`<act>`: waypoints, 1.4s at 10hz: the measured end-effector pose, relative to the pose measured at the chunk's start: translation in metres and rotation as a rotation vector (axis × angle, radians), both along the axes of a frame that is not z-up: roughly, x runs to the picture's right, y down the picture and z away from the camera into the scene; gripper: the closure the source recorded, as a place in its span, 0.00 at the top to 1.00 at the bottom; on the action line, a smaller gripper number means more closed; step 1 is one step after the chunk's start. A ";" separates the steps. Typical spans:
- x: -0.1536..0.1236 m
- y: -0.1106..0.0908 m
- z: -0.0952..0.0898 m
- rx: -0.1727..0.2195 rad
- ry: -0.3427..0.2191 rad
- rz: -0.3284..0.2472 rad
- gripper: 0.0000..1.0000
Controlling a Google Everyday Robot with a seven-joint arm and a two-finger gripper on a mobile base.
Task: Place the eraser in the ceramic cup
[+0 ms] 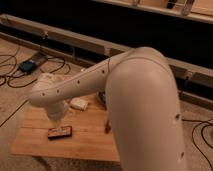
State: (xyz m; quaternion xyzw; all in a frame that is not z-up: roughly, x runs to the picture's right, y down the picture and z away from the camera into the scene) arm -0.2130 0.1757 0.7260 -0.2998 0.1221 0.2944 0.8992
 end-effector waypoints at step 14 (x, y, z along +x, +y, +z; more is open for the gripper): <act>-0.068 0.070 0.068 -0.095 -0.145 -0.326 0.65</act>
